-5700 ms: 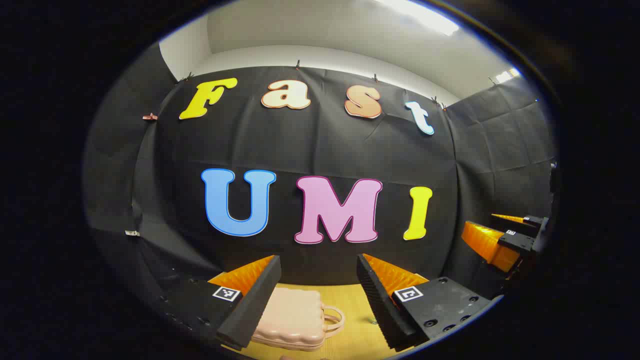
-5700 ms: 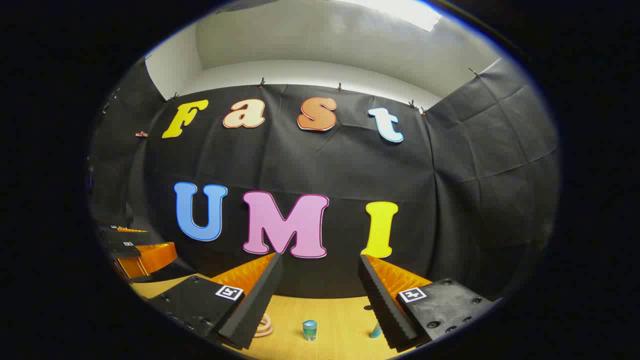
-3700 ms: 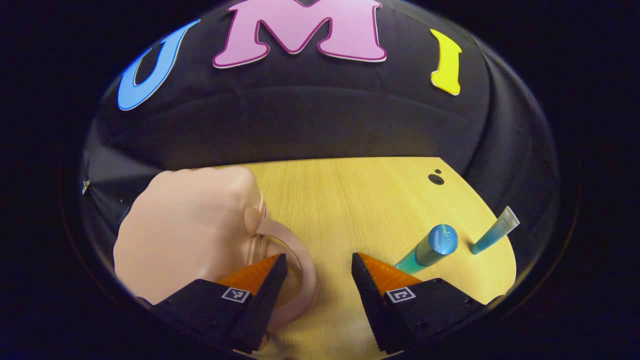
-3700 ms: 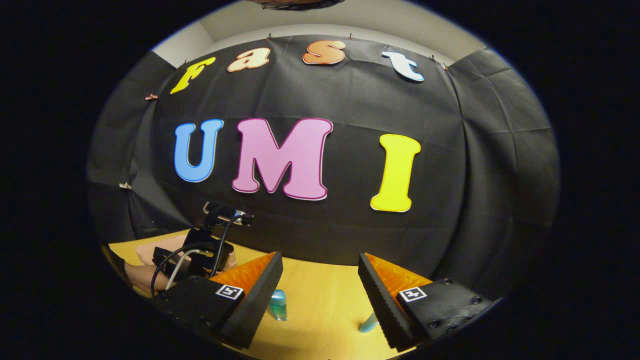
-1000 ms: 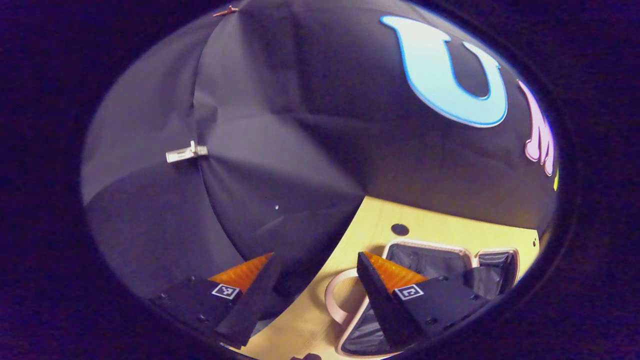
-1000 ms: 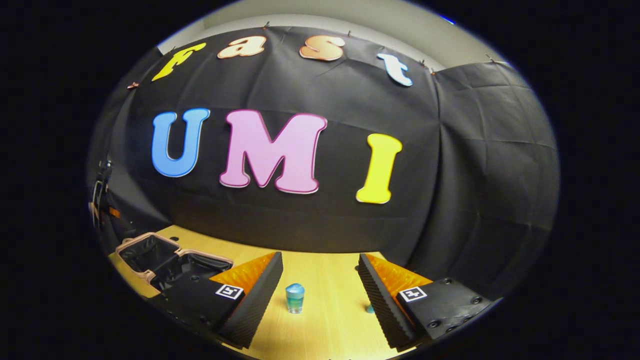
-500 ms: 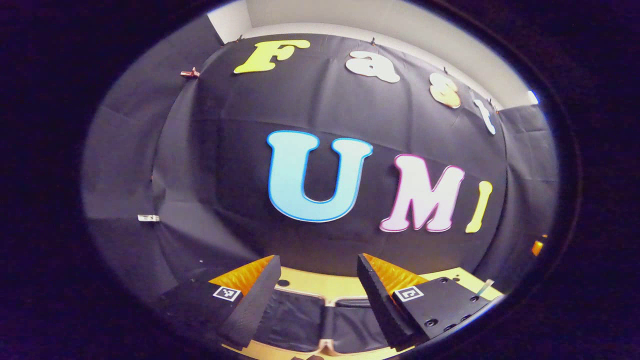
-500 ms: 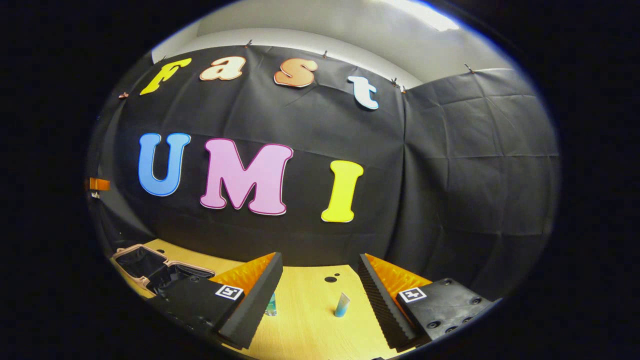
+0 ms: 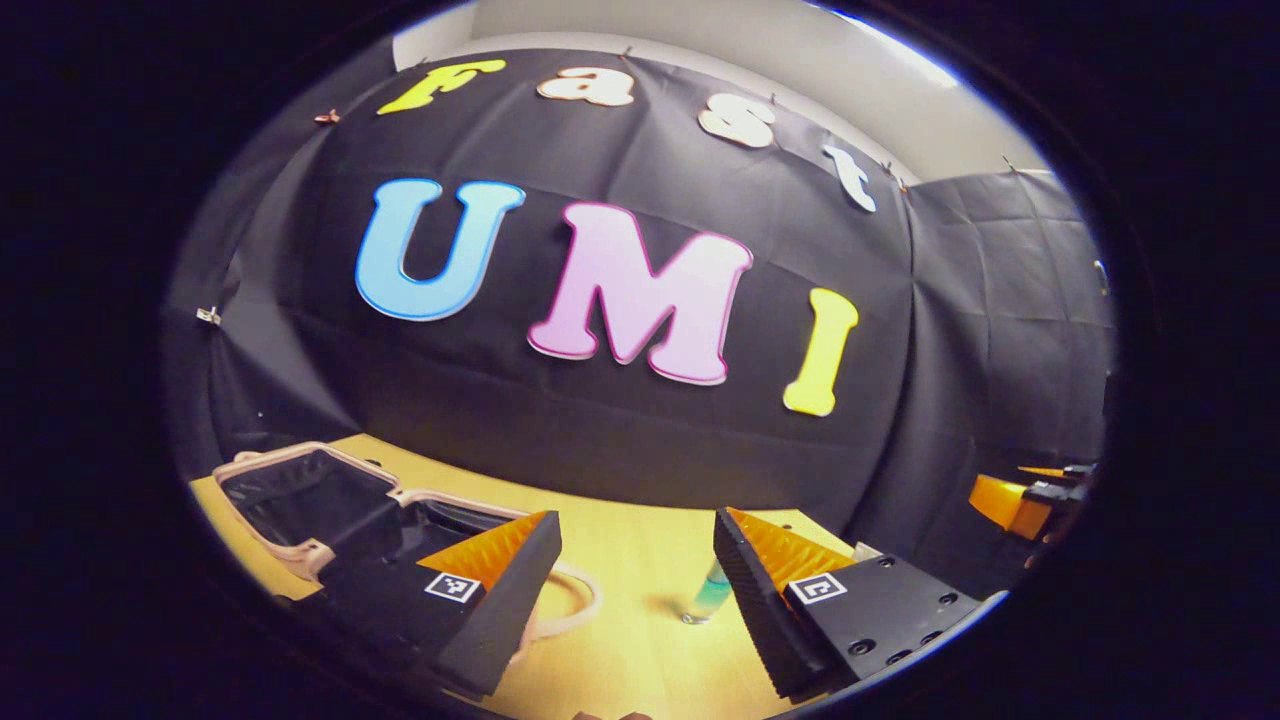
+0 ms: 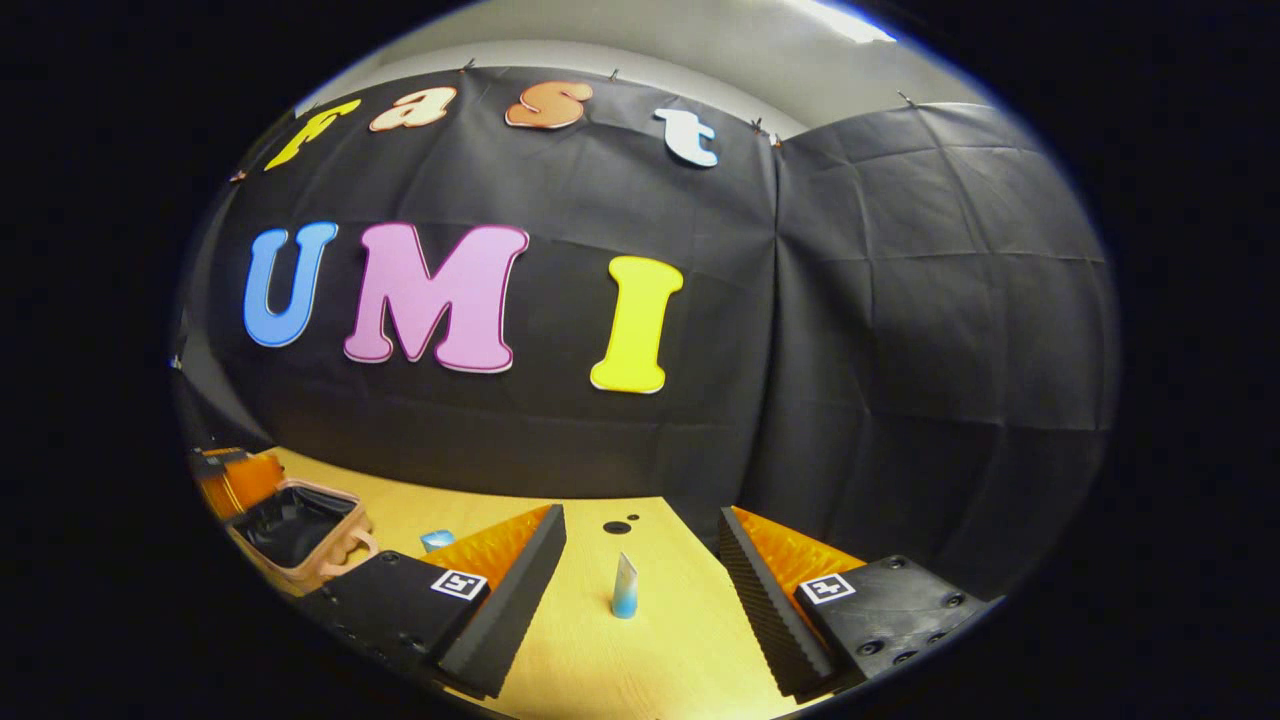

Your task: First open the suitcase, pack the skin care products into it, and then close the suitcase.

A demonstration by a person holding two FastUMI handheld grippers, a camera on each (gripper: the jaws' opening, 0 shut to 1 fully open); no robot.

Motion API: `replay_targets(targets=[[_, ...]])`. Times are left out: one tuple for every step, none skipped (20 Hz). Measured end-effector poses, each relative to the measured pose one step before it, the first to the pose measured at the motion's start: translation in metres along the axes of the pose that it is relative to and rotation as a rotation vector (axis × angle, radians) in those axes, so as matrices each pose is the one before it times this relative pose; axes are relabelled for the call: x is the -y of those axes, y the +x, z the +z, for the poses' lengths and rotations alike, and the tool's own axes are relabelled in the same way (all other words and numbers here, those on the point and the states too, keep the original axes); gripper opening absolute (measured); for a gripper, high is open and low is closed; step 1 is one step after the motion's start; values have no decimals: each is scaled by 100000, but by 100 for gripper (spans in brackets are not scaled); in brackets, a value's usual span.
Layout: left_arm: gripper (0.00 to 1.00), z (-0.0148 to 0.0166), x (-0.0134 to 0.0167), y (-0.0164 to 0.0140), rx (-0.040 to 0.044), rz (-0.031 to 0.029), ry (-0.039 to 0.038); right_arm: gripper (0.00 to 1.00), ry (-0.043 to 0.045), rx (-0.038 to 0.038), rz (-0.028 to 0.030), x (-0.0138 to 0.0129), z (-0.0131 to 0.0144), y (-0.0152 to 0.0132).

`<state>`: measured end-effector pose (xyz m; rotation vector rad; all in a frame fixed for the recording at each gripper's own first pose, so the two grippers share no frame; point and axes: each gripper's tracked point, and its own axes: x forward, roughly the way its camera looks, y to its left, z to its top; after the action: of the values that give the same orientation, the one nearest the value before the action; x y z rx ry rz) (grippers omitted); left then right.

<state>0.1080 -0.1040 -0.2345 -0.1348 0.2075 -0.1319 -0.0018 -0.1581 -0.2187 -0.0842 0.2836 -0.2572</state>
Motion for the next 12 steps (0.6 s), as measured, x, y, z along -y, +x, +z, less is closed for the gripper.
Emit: replay_targets(targets=[[96, -2262, 1213, 1103, -3078, -1268, 1893, 97, 283, -1220, 1094, -85, -1085, 778], [96, -1844, 830, 1180, -3046, -932, 1676, 97, -323, -1249, 1235, -103, -1257, 780], [96, -1606, 856, 1491, -3174, -1244, 1514, 97, -626, -1166, 1281, -111, -1046, 745], [96, -1636, 742, 1576, -4264, -871, 1685, 96, -135, -802, 1655, -281, -973, 824], [96, -1045, 452, 1714, -2206, -179, 1780, 97, 487, -1562, 1696, -193, -1083, 721], [96, -694, 325, 1948, -1483, 70, 1472, 96, 470, -2789, 1218, -133, -1424, 810], [96, -790, 375, 2041, -1566, -302, 1365, 97, 700, -3460, 1447, -163, -1449, 788], [96, -986, 280, 1654, -2932, -131, 1241, 97, 168, -3064, 512, 23, -1418, 649], [96, -1111, 122, 1276, -4036, 338, 103, 97, -45, -2228, -448, 211, -1139, 734], [96, -542, 92, 1441, -2207, 133, 11, 97, 668, -2782, -1527, 382, -1069, 758], [97, 114, 79, 1026, -71, 446, 153, 97, 1522, -3104, -1336, 150, -885, 395], [96, 210, -8, 761, 897, 413, 628, 97, 1747, -1844, 50, -166, -588, 354]])
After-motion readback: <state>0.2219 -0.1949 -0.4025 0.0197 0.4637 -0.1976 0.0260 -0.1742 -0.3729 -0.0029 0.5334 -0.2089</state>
